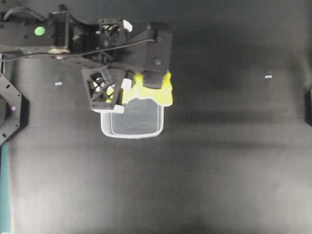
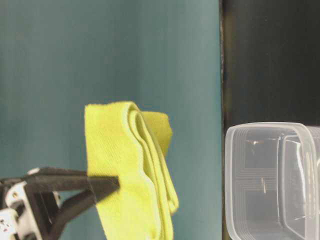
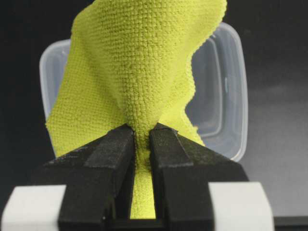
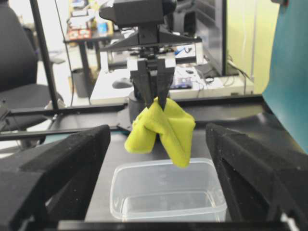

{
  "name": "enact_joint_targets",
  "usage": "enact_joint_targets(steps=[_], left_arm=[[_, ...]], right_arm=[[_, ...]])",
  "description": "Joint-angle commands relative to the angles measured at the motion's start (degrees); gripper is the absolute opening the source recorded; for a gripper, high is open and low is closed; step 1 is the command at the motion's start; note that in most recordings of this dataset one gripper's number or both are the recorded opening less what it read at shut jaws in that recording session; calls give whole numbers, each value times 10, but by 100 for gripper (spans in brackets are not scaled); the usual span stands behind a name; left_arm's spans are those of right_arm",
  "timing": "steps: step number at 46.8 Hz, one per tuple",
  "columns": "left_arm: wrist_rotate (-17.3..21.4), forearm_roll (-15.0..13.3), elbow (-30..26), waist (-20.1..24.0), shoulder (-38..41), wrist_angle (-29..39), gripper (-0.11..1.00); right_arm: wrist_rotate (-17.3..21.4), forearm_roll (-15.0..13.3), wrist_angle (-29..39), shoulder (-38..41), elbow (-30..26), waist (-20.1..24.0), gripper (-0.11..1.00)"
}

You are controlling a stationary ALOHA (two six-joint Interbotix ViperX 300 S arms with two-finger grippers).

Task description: Place the yellow towel into the container with the left arm.

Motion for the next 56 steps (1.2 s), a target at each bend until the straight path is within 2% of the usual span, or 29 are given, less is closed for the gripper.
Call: enact_joint_targets(steps=[1,20,29,32,40,44,50,56], left_arm=[[0,3,16,4,-18,-23,7],[4,3,97,5,-4,-113,7],[-1,3,110,9,-4,-117,8],[-2,3,112,9,-4,-117,21],[-3,2,107,9,-1,-121,72],[-4,3,107,11,-3,-120,88],[-5,3,106,14,-25,-110,89],[-7,2,113,17,-96,-129,88]], right_arm=[[1,0,-5,4,-13,1,77],[7,1,-6,6,-11,1,77],[11,1,-7,6,-11,1,77],[11,1,-7,6,-11,1,77],[11,0,-7,6,-11,1,77],[10,1,-7,6,-11,0,77],[10,0,-6,5,-12,1,76],[6,1,-4,4,-13,0,76]])
